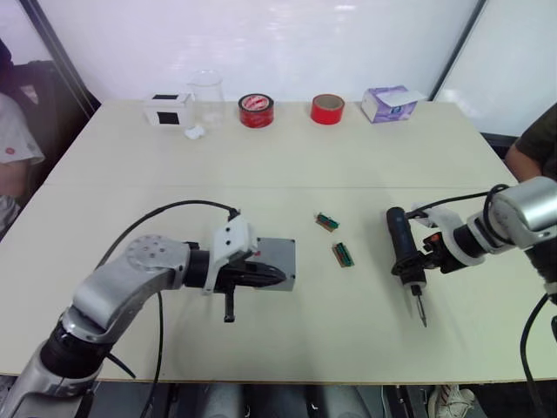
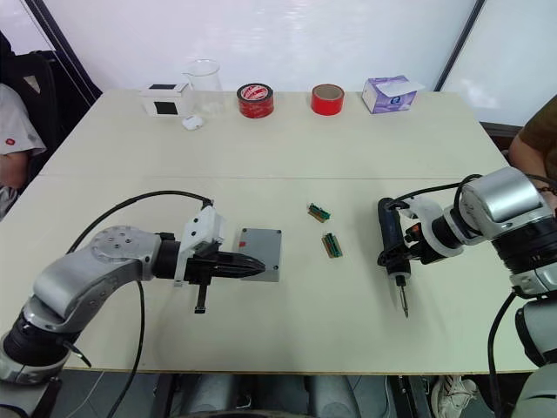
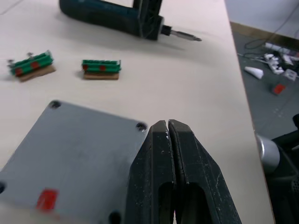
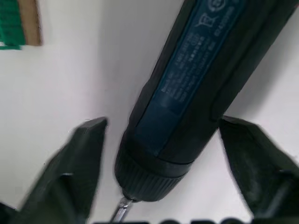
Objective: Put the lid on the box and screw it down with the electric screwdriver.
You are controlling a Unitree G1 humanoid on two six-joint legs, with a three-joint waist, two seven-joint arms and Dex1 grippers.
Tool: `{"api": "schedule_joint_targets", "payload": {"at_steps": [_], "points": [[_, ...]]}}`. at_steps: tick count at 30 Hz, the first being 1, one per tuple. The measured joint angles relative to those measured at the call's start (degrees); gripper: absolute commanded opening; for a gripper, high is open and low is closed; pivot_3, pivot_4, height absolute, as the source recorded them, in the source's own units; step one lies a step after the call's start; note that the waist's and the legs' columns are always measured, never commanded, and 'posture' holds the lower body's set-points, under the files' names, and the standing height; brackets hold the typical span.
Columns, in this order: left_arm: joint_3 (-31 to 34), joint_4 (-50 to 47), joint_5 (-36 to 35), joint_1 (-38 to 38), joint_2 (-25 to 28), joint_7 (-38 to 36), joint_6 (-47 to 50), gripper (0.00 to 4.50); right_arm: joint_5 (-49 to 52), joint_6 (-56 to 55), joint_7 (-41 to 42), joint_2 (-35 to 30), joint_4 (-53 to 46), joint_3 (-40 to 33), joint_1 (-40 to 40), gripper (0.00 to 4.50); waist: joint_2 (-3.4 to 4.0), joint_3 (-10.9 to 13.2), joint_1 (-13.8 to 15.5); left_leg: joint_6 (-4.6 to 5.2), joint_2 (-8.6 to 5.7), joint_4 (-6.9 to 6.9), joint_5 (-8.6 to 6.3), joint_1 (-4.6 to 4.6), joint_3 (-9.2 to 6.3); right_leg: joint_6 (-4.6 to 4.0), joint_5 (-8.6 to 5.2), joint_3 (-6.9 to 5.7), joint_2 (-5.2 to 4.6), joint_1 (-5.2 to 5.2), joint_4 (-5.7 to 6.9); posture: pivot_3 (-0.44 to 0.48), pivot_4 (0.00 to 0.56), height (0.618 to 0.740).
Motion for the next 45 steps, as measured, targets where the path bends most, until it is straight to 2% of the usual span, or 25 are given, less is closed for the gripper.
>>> {"api": "schedule_joint_targets", "payload": {"at_steps": [2, 3, 11, 15, 17, 21, 24, 26, 28, 32, 36, 39, 45], "points": [[1.0, -0.2, -0.4, 0.3, 0.7, 0.2, 0.2, 0.0, -0.6, -0.1, 1.1, 0.5, -0.1, 0.5, 0.0, 1.98, 0.0, 0.0, 0.0, 0.0, 0.01, 0.0, 0.0, 0.0, -0.01, 0.0, 0.0, -0.01, 0.01, -0.01, 0.0, 0.0, 0.15, 0.74], [1.4, -0.2, -0.5, 0.3, 1.1, 0.3, 0.3, 0.0, -1.1, 0.0, 1.4, 1.0, -0.2, 0.5, -0.2, 1.77, -0.03, 0.0, 0.0, 0.0, 0.01, 0.0, 0.0, 0.0, -0.02, 0.0, 0.0, -0.03, 0.03, 0.0, 0.01, 0.0, 0.15, 0.74], [4.0, 0.6, -3.0, -0.9, 2.6, 0.0, 1.3, 0.0, -4.6, -0.1, 1.4, 4.1, 3.4, -1.7, -0.2, 1.75, -0.54, -0.3, -0.4, 0.0, 0.04, 0.0, 0.0, 0.11, 0.0, -0.05, 0.03, -0.03, 0.04, 0.11, 0.0, 0.0, 0.15, 0.74], [5.2, 5.5, -3.2, -2.9, 3.8, -2.2, 0.8, 0.0, -6.7, -2.7, -1.1, 8.3, 10.5, -7.6, -1.5, 1.75, -0.54, -0.3, -0.5, -0.02, 0.02, 0.04, 0.02, 0.17, 0.1, -0.18, 0.12, 0.0, 0.03, 0.13, 0.01, 0.0, 0.15, 0.74], [6.0, 9.0, -3.6, -4.2, 3.5, -3.4, 0.6, 0.0, -7.1, -3.3, -3.2, 10.5, 13.0, -13.3, -2.8, 1.75, -0.34, -0.1, -0.3, -0.03, 0.01, 0.04, 0.02, 0.04, 0.1, -0.16, 0.13, 0.0, 0.03, -0.02, 0.04, 0.0, 0.15, 0.74], [6.1, 15.4, -3.6, -6.4, 3.0, -5.5, -0.4, 0.0, -5.6, -6.7, -7.0, 14.4, 10.3, -28.2, -3.8, 1.75, -0.12, 0.0, 0.0, -0.03, 0.01, -0.08, 0.02, -0.06, 0.07, 0.09, 0.23, -0.07, 0.08, -0.13, 0.07, 0.0, 0.15, 0.74], [5.9, 18.3, -3.4, -7.3, 2.6, -6.6, -0.7, 0.0, -3.3, -12.8, -11.5, 20.1, 0.9, -41.3, -1.3, 1.75, -0.12, 0.0, 0.2, -0.03, 0.0, -0.29, 0.01, -0.1, 0.06, 0.12, 0.19, -0.13, 0.06, -0.17, -0.02, 0.0, 0.15, 0.74], [5.3, 21.3, -2.3, -9.7, 1.1, -7.1, -1.5, 0.0, 0.7, -18.1, -14.2, 27.8, -9.4, -49.8, 2.5, 1.75, -0.13, 0.0, 0.2, -0.04, 0.0, -0.41, 0.02, -0.11, 0.04, 0.13, 0.19, -0.15, 0.06, -0.19, -0.02, 0.0, 0.15, 0.74], [3.9, 22.7, -1.1, -11.9, -0.1, -7.6, -2.7, 0.0, 4.2, -21.0, -15.8, 33.4, -17.2, -52.1, 5.0, 1.75, -0.11, 0.0, 0.2, -0.06, -0.01, -0.42, 0.04, -0.1, 0.03, 0.13, 0.19, -0.15, 0.05, -0.19, 0.0, 0.0, 0.15, 0.74], [-0.4, 23.1, 2.1, -13.5, -2.9, -7.9, -4.4, 0.0, 9.8, -22.2, -19.6, 41.1, -27.9, -52.5, 9.4, 1.75, -0.11, 0.0, 0.1, -0.13, -0.03, -0.39, 0.07, -0.03, 0.04, 0.13, 0.19, -0.1, -0.02, -0.13, 0.01, 0.0, 0.15, 0.74], [-3.8, 22.2, 5.2, -13.2, -3.0, -8.5, -5.5, 0.0, 10.3, -26.4, -20.0, 43.7, -35.4, -46.2, 16.4, 1.75, -0.11, 0.0, 0.0, -0.12, -0.03, -0.39, 0.07, -0.03, 0.03, 0.12, 0.19, -0.11, 0.02, -0.14, 0.01, 0.0, 0.15, 0.74], [-5.4, 20.7, 7.5, -12.4, -1.7, -9.1, -6.7, 0.0, 8.4, -30.3, -19.4, 43.7, -37.1, -41.7, 21.1, 1.75, -0.1, 0.0, 0.0, -0.13, -0.03, -0.39, 0.07, -0.02, 0.03, 0.12, 0.19, -0.1, 0.02, -0.14, 0.02, 0.0, 0.15, 0.74], [-6.6, 19.9, 11.0, -10.5, -2.1, -8.1, -8.6, 0.0, 5.8, -37.3, -19.9, 45.7, -37.2, -35.9, 22.3, 1.75, -0.1, 0.0, -0.1, -0.14, -0.02, -0.38, 0.08, 0.01, 0.02, 0.11, 0.18, -0.12, 0.04, -0.14, 0.05, 0.0, 0.15, 0.74]]}}
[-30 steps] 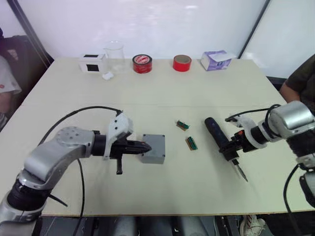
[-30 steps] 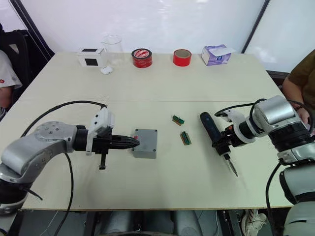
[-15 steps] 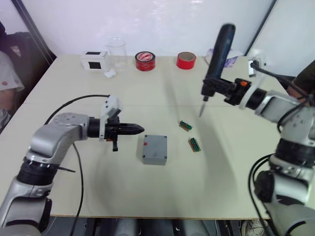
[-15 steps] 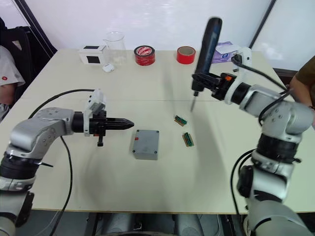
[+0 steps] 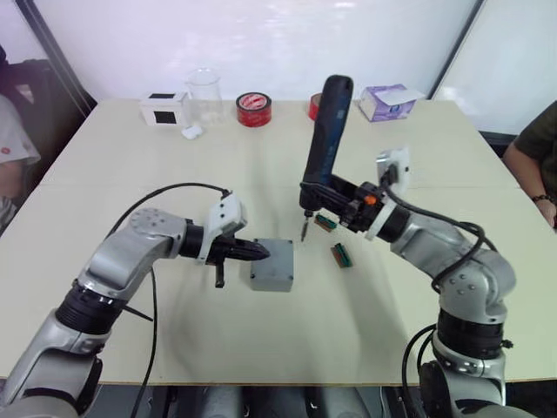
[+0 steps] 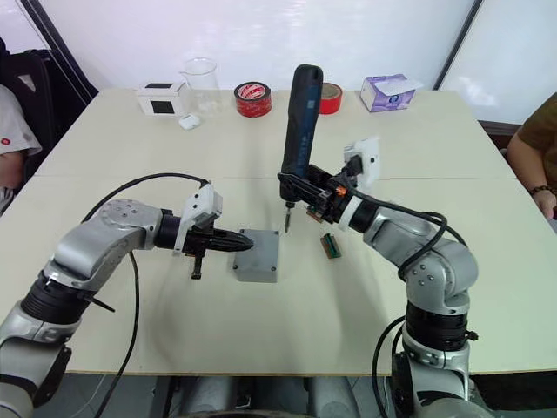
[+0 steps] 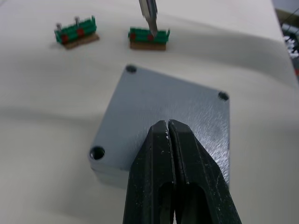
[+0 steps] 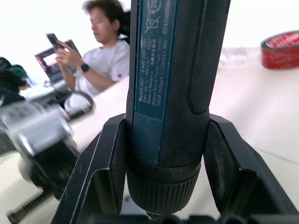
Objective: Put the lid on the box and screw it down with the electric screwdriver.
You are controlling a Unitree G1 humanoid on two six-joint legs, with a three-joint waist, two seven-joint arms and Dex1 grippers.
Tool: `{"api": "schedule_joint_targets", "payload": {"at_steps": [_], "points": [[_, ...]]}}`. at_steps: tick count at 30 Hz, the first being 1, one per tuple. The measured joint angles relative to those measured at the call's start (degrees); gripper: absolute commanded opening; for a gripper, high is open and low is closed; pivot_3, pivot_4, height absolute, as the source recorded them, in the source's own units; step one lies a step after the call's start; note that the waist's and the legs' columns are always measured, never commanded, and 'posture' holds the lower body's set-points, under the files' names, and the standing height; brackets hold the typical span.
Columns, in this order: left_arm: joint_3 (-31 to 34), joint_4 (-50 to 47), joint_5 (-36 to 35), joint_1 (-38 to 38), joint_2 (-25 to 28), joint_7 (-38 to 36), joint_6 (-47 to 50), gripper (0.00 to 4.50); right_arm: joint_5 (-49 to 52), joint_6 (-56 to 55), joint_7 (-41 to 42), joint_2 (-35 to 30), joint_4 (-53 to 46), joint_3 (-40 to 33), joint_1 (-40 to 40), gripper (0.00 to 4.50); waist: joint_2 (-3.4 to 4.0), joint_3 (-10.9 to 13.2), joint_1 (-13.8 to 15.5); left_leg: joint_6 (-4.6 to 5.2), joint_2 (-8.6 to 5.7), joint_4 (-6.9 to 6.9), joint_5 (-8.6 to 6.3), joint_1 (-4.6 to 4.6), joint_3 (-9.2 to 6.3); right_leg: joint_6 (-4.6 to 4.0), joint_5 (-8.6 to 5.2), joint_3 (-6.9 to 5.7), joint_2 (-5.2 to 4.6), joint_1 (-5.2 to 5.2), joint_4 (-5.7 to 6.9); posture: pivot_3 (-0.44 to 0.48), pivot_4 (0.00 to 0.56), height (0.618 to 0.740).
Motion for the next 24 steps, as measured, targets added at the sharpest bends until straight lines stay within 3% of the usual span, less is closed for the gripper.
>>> {"api": "schedule_joint_targets", "payload": {"at_steps": [13, 24], "points": [[-0.2, -1.0, 1.7, 1.2, -1.2, 1.1, -1.8, 0.0, -7.2, -9.7, 0.7, -0.6, 2.5, 7.7, 3.1, 1.75, -0.01, 0.0, 0.1, 0.0, -0.01, 0.03, 0.0, 0.04, 0.01, 0.0, 0.0, 0.0, -0.02, 0.07, 0.0, 0.0, 0.15, 0.74], [-0.2, -0.6, 2.1, 1.2, -1.2, 0.2, -2.0, 0.0, -9.6, -14.0, 1.7, -1.4, 2.6, 9.0, 5.0, 1.75, 0.0, 0.0, 0.1, 0.0, -0.01, 0.03, 0.0, 0.08, 0.0, 0.0, 0.0, 0.0, -0.01, 0.09, 0.0, 0.0, 0.15, 0.74]]}}
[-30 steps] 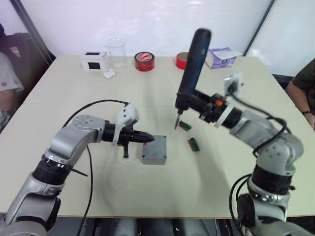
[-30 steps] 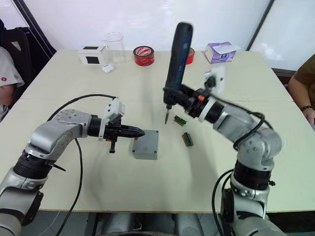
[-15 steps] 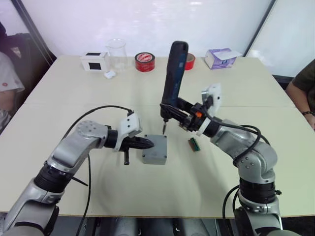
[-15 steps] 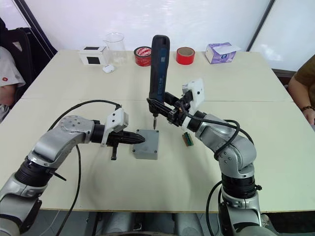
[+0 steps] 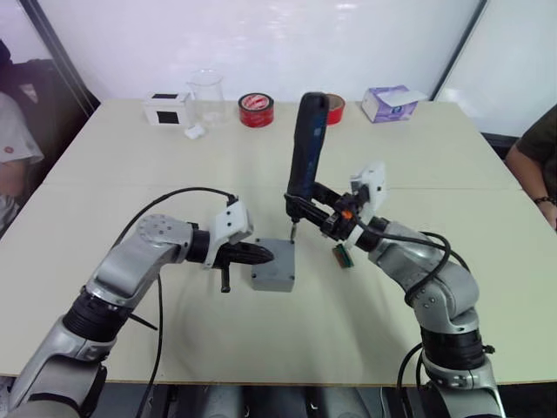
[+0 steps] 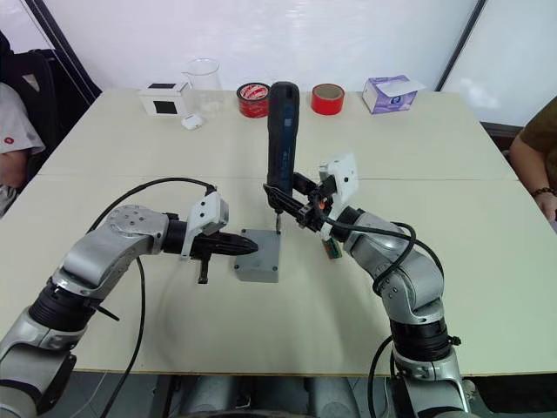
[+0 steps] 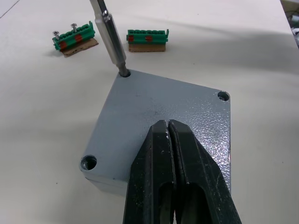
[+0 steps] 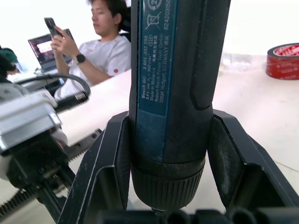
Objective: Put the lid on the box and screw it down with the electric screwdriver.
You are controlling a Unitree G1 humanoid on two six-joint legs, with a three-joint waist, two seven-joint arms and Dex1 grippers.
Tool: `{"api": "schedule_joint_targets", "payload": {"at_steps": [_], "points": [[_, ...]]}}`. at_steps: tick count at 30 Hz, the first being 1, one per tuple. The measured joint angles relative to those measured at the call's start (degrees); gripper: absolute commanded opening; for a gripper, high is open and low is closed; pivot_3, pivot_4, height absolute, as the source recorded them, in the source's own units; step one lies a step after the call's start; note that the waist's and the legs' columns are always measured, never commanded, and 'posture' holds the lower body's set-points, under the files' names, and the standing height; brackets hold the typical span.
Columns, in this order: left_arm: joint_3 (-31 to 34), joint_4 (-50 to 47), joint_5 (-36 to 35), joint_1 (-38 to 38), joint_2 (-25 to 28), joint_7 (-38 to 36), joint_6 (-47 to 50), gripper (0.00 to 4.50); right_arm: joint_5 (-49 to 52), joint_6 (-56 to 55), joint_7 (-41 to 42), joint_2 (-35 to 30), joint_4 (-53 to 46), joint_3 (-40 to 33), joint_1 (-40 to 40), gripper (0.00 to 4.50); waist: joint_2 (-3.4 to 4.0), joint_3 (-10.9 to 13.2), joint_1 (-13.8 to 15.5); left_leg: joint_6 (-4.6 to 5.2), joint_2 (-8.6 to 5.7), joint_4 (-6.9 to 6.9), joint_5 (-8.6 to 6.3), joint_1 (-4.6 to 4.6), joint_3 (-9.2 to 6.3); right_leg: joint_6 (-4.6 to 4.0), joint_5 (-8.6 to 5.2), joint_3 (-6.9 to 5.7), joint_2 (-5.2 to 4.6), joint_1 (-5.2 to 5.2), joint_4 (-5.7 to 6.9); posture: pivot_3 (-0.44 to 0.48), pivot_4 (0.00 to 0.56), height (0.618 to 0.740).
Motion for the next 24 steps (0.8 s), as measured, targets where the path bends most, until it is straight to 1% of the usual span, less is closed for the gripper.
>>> {"api": "schedule_joint_targets", "payload": {"at_steps": [12, 14, 17, 24], "points": [[-0.1, 0.2, 0.6, 0.4, -1.1, -0.1, -0.4, 0.0, -2.9, -5.2, 1.0, -1.2, -0.4, 2.4, 2.4, 1.75, 0.0, -0.1, 0.1, 0.0, 0.0, 0.0, 0.0, 0.13, 0.0, -0.01, 0.0, 0.0, 0.0, 0.16, -0.02, 0.0, 0.15, 0.74], [-0.4, 0.2, 0.9, 0.6, -1.2, 0.0, -0.9, 0.0, -4.3, -6.2, 1.2, -2.8, -1.1, 3.7, 2.9, 1.75, -0.01, -0.2, 0.1, 0.0, 0.0, 0.0, 0.0, 0.28, 0.0, -0.04, -0.03, 0.0, -0.01, 0.31, -0.03, 0.0, 0.15, 0.74], [-1.0, 0.2, 1.6, 0.8, -1.2, 0.1, -0.9, 0.0, -4.9, -6.2, 0.7, -3.0, -1.5, 4.0, 4.2, 1.75, -0.1, -0.3, 0.1, 0.02, 0.0, -0.18, -0.02, 1.01, -0.01, -0.23, -0.17, 0.0, -0.02, 0.99, -0.18, 0.0, 0.15, 0.74], [-2.0, 0.0, 2.4, 1.1, -1.7, 0.1, -1.3, 0.0, -4.9, -6.5, -0.3, -2.7, -1.5, 4.1, 5.3, 1.75, -0.41, -1.0, 0.1, 0.02, 0.03, -0.27, -0.02, 1.19, -0.04, -0.31, -0.22, 0.02, -0.03, 1.09, -0.16, 0.0, 0.15, 0.74]]}}
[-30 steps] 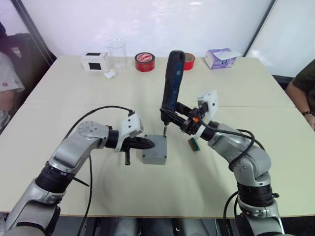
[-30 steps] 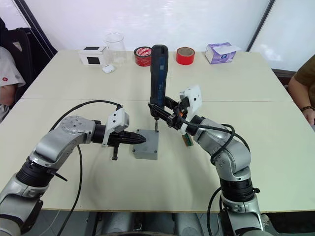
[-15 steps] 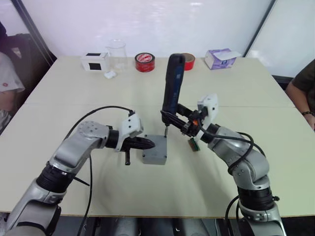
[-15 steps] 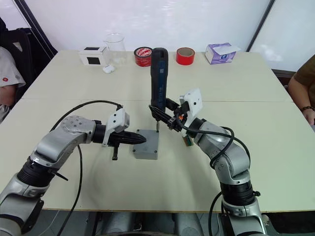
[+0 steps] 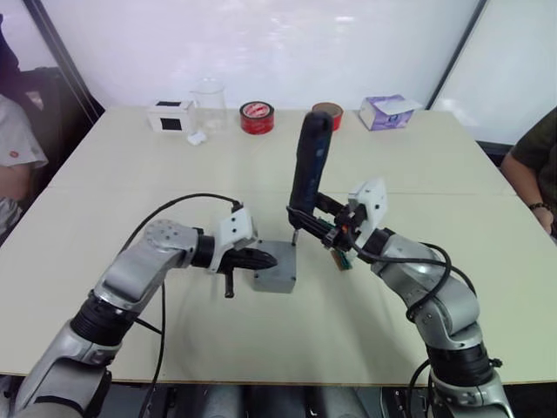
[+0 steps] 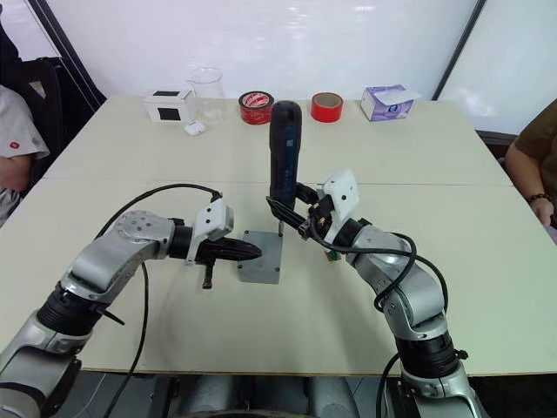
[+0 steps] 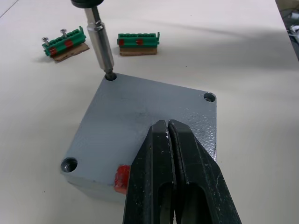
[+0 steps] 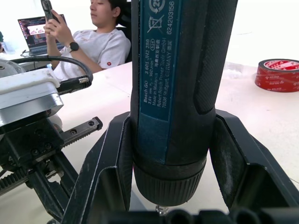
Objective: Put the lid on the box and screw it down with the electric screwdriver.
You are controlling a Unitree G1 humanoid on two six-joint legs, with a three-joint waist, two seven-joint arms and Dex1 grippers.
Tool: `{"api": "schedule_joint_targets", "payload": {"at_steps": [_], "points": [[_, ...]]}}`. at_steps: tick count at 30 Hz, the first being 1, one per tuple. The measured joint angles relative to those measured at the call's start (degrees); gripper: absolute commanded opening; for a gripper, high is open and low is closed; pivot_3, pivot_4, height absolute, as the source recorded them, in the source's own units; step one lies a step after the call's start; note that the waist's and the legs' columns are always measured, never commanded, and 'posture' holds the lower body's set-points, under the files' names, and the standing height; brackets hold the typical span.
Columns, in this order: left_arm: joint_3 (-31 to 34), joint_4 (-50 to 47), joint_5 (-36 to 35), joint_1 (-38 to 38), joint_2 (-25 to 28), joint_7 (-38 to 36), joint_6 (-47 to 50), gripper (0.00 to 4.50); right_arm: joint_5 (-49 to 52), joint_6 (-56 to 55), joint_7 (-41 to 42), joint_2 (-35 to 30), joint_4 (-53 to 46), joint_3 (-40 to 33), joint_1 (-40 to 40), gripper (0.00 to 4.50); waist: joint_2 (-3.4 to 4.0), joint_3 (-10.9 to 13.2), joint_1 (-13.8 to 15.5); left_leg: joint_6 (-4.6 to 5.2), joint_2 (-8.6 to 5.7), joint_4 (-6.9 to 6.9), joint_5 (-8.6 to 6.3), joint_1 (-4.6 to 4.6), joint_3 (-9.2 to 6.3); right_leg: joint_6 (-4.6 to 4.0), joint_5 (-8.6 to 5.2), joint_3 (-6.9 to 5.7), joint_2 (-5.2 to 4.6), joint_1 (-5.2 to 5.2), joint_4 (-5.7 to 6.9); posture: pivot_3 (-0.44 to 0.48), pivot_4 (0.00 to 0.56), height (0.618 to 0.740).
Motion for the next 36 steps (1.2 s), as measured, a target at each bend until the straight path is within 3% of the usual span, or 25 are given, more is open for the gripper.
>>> {"api": "schedule_joint_targets", "payload": {"at_steps": [36], "points": [[-0.4, -2.5, 1.0, 1.4, 0.5, 0.9, 0.4, 0.0, -2.0, -2.4, -1.4, 3.4, 1.2, 1.6, 0.9, 1.75, 0.04, -0.4, -0.2, 0.0, 0.11, -0.14, -0.01, 0.15, 0.0, -0.24, -0.21, 0.02, -0.03, 0.02, 0.02, 0.0, 0.15, 0.74]]}}
